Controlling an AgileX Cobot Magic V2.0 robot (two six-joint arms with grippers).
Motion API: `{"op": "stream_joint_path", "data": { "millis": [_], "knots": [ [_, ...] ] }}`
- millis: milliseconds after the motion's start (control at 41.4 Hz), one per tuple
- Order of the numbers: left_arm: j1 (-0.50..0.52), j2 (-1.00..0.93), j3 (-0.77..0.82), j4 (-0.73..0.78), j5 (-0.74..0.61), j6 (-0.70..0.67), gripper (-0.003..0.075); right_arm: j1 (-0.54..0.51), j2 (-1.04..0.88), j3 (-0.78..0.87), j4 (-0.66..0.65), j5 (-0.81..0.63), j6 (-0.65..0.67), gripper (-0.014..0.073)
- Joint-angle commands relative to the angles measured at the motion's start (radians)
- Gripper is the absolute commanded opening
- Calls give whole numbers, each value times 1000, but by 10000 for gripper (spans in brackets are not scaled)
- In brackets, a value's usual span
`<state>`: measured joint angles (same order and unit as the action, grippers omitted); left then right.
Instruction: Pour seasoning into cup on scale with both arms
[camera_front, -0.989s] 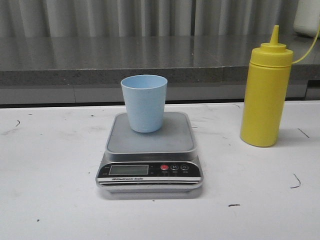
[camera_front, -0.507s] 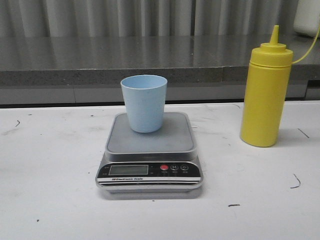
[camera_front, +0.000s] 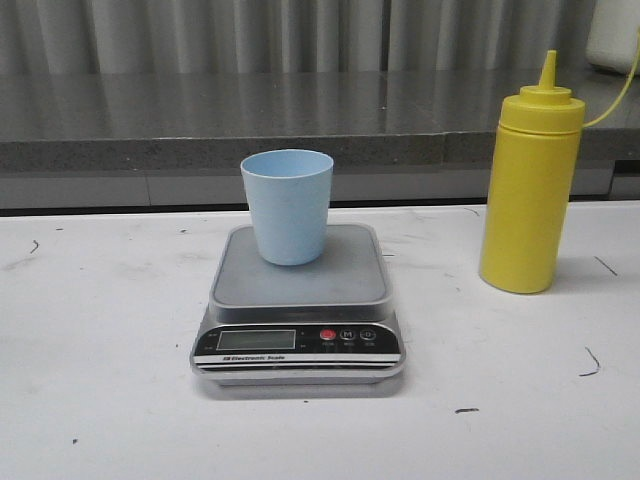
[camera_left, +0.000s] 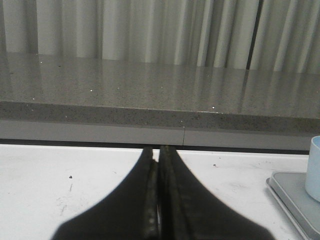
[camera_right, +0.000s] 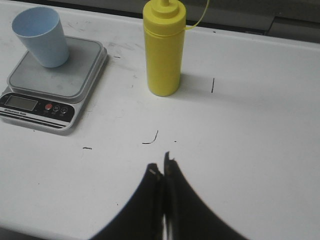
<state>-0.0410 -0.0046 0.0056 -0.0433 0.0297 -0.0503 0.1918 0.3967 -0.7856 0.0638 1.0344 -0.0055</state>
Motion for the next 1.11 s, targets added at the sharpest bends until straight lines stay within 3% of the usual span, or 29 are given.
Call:
{"op": "stream_joint_path", "data": {
  "millis": [0, 1086],
  "knots": [
    [1, -18, 22, -9, -96, -8, -20, -6, 12, -20, -9, -62, -10, -117],
    [1, -18, 22, -9, -96, -8, -20, -10, -12, 6, -29, -84, -10, -117]
  ]
}}
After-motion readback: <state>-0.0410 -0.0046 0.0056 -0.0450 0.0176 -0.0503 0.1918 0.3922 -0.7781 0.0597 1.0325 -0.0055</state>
